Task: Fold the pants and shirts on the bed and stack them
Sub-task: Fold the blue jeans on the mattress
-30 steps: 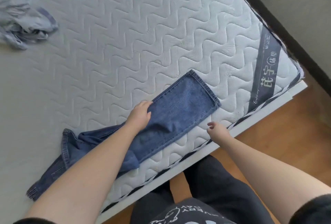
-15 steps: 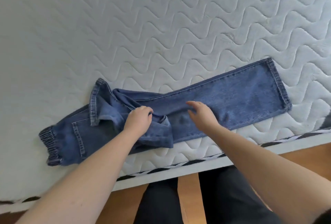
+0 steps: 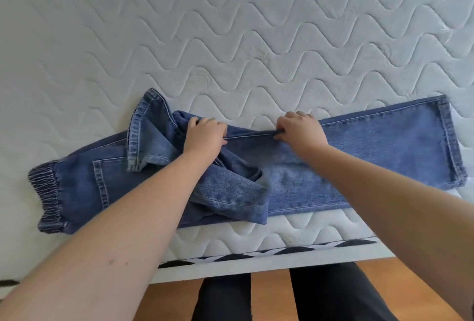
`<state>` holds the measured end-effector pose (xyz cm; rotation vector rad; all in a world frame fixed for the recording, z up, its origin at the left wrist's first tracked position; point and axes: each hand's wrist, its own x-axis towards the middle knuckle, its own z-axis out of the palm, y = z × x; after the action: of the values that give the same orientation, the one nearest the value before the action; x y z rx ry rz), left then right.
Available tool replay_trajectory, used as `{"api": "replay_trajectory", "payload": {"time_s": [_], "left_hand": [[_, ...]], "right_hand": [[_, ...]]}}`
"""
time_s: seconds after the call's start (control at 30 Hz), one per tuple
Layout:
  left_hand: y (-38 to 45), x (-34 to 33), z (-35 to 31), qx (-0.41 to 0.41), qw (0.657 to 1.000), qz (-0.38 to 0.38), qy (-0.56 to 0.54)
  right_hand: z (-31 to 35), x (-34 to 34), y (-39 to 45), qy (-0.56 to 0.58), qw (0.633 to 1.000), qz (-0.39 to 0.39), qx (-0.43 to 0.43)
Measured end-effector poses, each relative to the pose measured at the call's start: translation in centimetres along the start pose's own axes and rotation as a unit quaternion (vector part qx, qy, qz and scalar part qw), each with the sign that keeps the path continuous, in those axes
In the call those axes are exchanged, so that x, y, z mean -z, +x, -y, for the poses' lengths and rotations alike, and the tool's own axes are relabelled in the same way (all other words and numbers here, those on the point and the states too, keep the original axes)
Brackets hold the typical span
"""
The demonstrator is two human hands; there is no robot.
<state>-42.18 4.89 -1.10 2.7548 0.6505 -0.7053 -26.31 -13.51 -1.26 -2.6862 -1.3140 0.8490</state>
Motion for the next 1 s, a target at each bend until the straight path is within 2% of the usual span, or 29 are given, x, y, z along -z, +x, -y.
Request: {"api": "replay_trajectory", "payload": {"time_s": [0.13, 0.27, 0.33, 0.5, 0.6, 0.83, 1.0], "left_hand": [[1.9, 1.4, 1.3, -0.001, 0.998, 0.022, -0.058], [4.0, 2.3, 2.6, -0.005, 0.996, 0.066, -0.063], [4.6, 2.5, 2.3, 0.001, 0.996, 0.057, -0.066], [4.1, 1.6, 0.9, -0.034, 0.999, 0.005, 0.020], [4.1, 1.3, -0.9, -0.053, 0.998, 0.025, -0.004], [6.4, 1.4, -9.7, -0.086, 0.990, 0.051, -0.099], [8.8, 1.2, -16.8, -0.095, 0.983, 0.074, -0.140]], "right_hand": [[-0.7, 1.5, 1.0, 0.020, 1.000, -0.013, -0.004], [-1.5, 1.8, 2.4, -0.048, 0.998, -0.029, 0.014], [-2.2, 1.6, 3.0, -0.071, 0.996, -0.043, 0.014], [-5.1, 1.9, 3.2, -0.059, 0.998, 0.020, 0.008], [-7.3, 2.3, 2.3, -0.077, 0.997, 0.006, 0.000], [-14.1, 2.9, -1.7, -0.040, 0.988, -0.065, -0.131], [-20.1, 2.9, -5.6, 0.046, 0.959, -0.092, -0.265]]}}
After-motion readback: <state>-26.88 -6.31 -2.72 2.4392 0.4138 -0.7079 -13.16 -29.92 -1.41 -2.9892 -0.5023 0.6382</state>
